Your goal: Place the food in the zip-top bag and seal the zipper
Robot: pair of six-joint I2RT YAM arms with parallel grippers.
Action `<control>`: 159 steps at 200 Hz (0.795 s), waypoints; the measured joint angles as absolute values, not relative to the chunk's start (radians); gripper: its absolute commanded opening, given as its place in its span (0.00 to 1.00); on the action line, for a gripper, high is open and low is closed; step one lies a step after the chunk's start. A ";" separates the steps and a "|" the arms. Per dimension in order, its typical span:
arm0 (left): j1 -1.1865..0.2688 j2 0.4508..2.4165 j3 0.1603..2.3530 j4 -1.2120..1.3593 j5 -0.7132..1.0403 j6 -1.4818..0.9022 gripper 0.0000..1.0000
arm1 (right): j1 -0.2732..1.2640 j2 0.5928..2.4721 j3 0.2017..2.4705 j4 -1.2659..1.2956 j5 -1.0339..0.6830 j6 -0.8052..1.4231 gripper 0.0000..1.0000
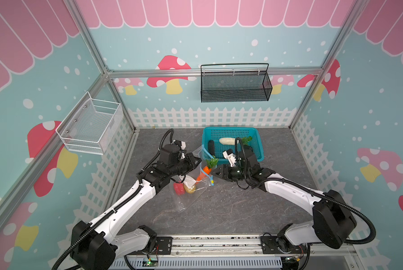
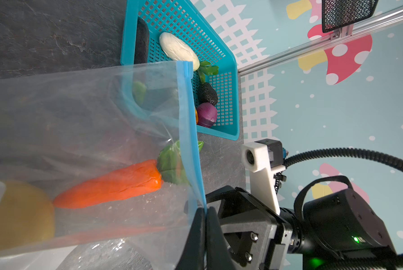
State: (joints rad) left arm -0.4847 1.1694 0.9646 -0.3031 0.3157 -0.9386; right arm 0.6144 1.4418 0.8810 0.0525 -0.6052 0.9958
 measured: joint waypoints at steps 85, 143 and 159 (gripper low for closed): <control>-0.480 1.167 0.965 -0.311 0.316 -0.938 0.00 | 0.615 1.458 0.894 0.072 -0.644 1.003 0.12; -0.478 1.166 0.970 -0.316 0.316 -0.935 0.00 | 0.620 1.446 0.899 0.075 -0.643 0.999 0.07; -0.475 1.165 0.976 -0.322 0.316 -0.934 0.00 | 0.628 1.446 0.910 0.075 -0.641 0.996 0.00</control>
State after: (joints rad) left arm -0.4751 1.1648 0.9756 -0.3218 0.3157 -0.9337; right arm 0.6285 1.4456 0.9100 0.0750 -0.6407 0.9958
